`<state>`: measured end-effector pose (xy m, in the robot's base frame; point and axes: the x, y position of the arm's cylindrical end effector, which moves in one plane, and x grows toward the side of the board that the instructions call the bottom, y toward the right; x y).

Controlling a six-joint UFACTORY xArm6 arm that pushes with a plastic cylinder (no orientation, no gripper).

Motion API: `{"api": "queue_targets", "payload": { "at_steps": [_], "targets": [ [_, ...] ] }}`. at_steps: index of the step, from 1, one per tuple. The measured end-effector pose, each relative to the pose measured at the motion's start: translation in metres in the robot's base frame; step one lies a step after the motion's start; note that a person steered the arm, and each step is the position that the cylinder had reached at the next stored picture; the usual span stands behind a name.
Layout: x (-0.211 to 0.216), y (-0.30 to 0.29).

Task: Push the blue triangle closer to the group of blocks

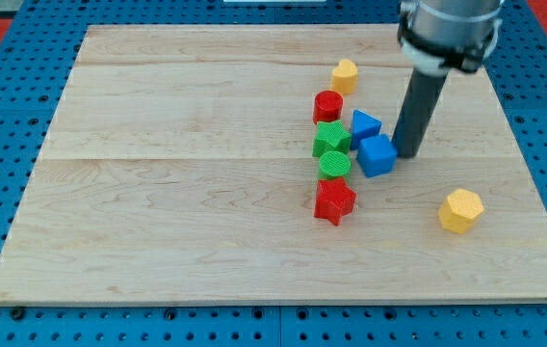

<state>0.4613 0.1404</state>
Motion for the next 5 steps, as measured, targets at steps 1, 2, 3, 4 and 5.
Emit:
{"api": "queue_targets", "payload": {
  "at_steps": [1, 2, 3, 4, 5],
  "targets": [
    [0.009, 0.011],
    [-0.062, 0.028],
    [-0.103, 0.007],
    [-0.064, -0.024],
    [-0.007, -0.021]
  ]
}}
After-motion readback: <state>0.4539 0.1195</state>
